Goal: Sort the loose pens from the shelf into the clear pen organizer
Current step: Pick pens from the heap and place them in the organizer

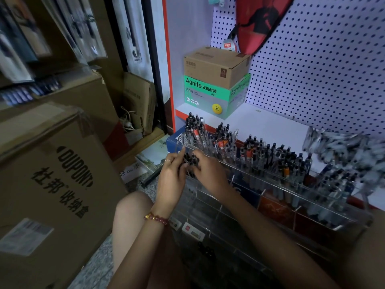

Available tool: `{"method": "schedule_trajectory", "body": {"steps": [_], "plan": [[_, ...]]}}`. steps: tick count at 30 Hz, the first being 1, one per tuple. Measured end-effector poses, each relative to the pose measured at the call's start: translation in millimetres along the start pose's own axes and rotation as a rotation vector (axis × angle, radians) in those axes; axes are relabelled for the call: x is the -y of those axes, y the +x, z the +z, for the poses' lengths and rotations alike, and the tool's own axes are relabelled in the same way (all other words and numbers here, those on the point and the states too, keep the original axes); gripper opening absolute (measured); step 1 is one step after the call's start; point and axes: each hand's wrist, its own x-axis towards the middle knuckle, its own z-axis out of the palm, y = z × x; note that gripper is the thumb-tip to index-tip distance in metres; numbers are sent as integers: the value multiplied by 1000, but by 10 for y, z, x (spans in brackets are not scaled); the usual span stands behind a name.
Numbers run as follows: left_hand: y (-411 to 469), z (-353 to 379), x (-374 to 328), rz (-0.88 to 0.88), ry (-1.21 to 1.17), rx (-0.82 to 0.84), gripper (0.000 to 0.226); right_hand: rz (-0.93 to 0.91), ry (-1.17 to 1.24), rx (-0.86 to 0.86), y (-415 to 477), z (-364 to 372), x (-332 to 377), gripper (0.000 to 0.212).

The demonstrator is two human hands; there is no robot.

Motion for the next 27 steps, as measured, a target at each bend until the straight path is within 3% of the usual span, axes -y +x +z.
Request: {"method": "schedule_trajectory", "body": {"steps": [4,9,15,19,23,27], "plan": [[11,-8,-29,-99,-46,-44,26,-2,-76,-23,-1,25,-9,29],[-23,26,-9,3,138,18,16,-21,-39,-81,-67,68,-50,21],[-72,78,2,-17,132,-12,42,-41,-1,-146,-255,146,-105,34],[-27,72,61,105,192,-59,40,-61,18,-267,-228,93,-119,26],[29,106,116,156,240,-23,35,-166,-43,-333,-189,87,-66,35],[37,131,164,190,321,37,38,-84,-61,-217,-199,85,-122,27]]}}
